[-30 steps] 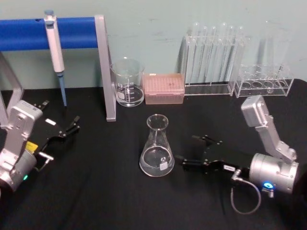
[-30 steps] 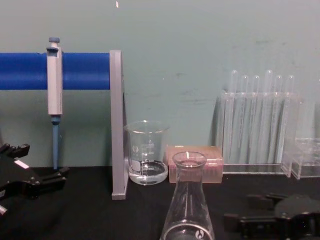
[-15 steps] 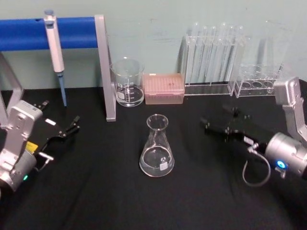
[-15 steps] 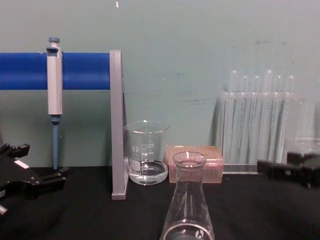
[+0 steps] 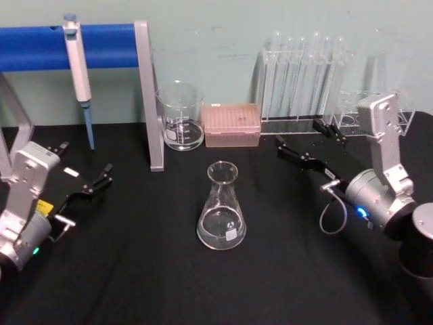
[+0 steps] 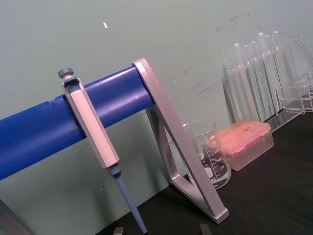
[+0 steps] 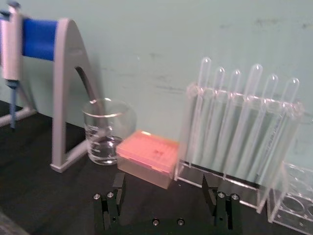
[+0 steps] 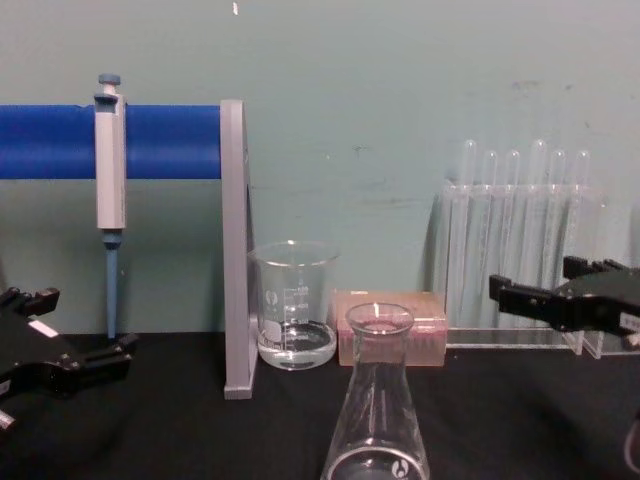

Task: Grasp the erlenmeyer flask with one hand, shake it three times, then place it back.

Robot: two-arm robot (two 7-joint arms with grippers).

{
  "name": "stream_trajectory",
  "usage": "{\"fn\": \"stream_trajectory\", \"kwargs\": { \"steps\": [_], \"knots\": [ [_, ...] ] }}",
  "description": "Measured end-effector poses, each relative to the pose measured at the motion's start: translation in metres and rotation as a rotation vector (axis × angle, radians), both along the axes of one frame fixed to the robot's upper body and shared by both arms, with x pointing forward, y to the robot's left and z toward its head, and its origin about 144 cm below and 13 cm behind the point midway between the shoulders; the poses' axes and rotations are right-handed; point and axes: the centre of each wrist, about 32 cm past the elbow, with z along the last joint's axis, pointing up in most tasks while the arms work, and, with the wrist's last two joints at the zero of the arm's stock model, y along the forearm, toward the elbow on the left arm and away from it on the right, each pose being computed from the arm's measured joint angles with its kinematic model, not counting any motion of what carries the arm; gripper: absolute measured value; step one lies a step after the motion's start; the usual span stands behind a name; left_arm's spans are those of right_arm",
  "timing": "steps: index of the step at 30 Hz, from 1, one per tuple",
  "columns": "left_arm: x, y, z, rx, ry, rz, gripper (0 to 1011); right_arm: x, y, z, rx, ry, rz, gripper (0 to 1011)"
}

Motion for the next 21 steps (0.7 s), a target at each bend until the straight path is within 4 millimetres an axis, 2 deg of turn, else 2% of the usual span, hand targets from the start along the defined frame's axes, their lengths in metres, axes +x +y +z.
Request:
{"fn": "stream_trajectory", "kwargs": {
  "steps": [7, 21],
  "knots": [
    [0.000, 0.000, 0.000, 0.000, 0.000, 0.000, 1001, 0.000, 0.007, -0.013, -0.029, 0.030, -0.047, 1000],
    [0.000, 0.000, 0.000, 0.000, 0.000, 0.000, 1001, -0.004, 0.008, -0.038, -0.065, 0.110, -0.099, 1000]
  ]
}}
